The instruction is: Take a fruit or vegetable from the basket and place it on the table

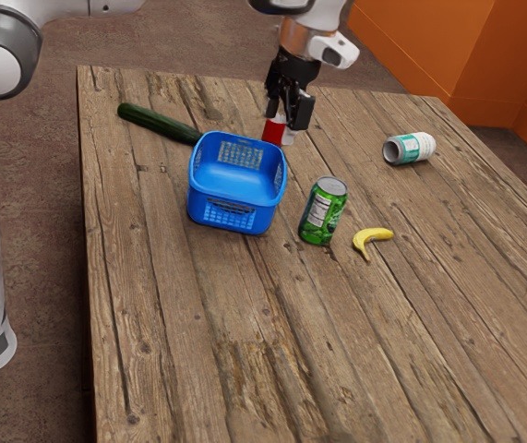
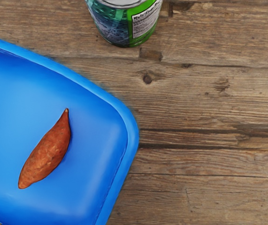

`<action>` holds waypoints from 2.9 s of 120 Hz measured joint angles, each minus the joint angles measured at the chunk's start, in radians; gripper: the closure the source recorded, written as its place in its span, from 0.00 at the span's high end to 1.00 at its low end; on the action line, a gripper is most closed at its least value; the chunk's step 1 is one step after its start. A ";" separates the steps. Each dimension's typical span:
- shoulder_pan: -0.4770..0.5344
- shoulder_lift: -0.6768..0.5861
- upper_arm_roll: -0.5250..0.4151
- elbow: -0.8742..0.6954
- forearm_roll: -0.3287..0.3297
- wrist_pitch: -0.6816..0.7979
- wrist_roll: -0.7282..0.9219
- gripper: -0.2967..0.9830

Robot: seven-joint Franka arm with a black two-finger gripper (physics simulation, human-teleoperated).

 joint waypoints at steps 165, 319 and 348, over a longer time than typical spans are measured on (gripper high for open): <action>0.039 -0.232 0.186 -0.659 0.098 0.530 0.489 0.77; 0.026 -0.127 0.197 -0.674 0.050 0.675 0.736 0.77; 0.026 -0.131 0.196 -0.676 0.032 0.675 0.746 0.77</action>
